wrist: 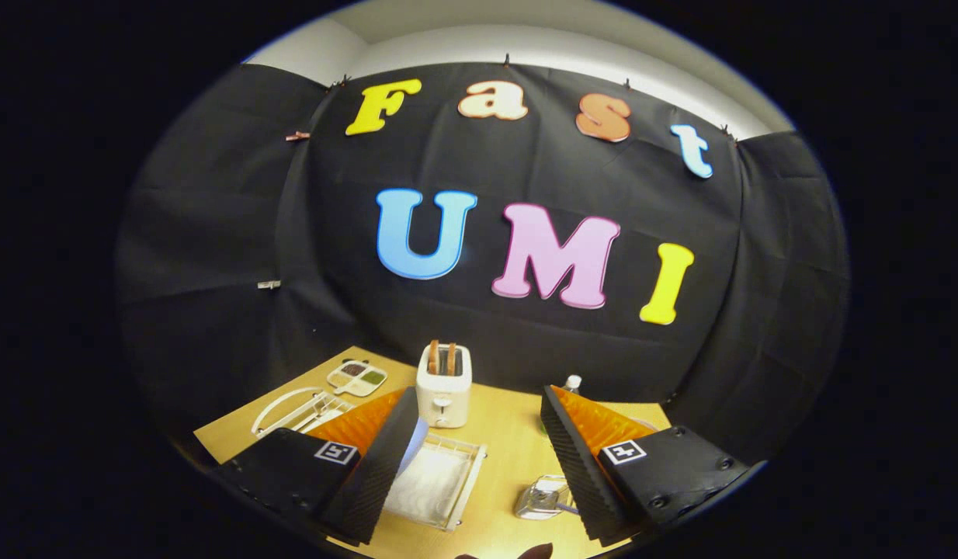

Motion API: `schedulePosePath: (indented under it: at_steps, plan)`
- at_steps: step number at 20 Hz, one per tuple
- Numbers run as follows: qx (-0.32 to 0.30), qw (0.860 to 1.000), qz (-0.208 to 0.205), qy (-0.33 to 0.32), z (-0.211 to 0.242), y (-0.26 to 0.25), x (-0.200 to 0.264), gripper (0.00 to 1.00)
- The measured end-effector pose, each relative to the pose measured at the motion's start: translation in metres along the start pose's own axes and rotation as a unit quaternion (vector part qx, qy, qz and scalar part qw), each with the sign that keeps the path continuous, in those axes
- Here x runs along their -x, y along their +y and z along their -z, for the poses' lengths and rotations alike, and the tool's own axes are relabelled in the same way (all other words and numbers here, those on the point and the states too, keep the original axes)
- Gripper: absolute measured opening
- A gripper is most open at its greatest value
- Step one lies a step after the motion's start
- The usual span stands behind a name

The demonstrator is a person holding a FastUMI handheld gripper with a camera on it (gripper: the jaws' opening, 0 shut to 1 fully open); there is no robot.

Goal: Take the plate from the dish rack, then take the spoon from the basket and place it into the plate.

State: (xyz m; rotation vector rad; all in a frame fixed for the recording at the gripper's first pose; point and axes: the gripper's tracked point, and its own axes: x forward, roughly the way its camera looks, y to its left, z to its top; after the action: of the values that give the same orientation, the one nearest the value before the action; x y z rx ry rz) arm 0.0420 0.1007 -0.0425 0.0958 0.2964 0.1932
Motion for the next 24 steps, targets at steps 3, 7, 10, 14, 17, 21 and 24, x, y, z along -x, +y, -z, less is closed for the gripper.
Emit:
schedulePosePath:
  at_steps: [3,7,10,14,17,21,24]
  plan:
    - [-0.026,0.993,-0.006,0.111,0.039,0.02,-0.028,0.98]
    - [-0.071,0.969,-0.023,0.234,0.088,0.051,-0.064,0.98]
    - [-0.105,0.949,-0.02,0.297,0.123,0.07,-0.087,0.96]
    - [-0.089,0.931,0.016,0.355,0.167,0.078,-0.111,0.85]
    - [-0.065,0.917,0.044,0.39,0.193,0.077,-0.12,0.78]
    - [-0.061,0.901,0.075,0.422,0.214,0.077,-0.129,0.6]
    - [-0.077,0.896,0.081,0.43,0.212,0.086,-0.135,0.39]
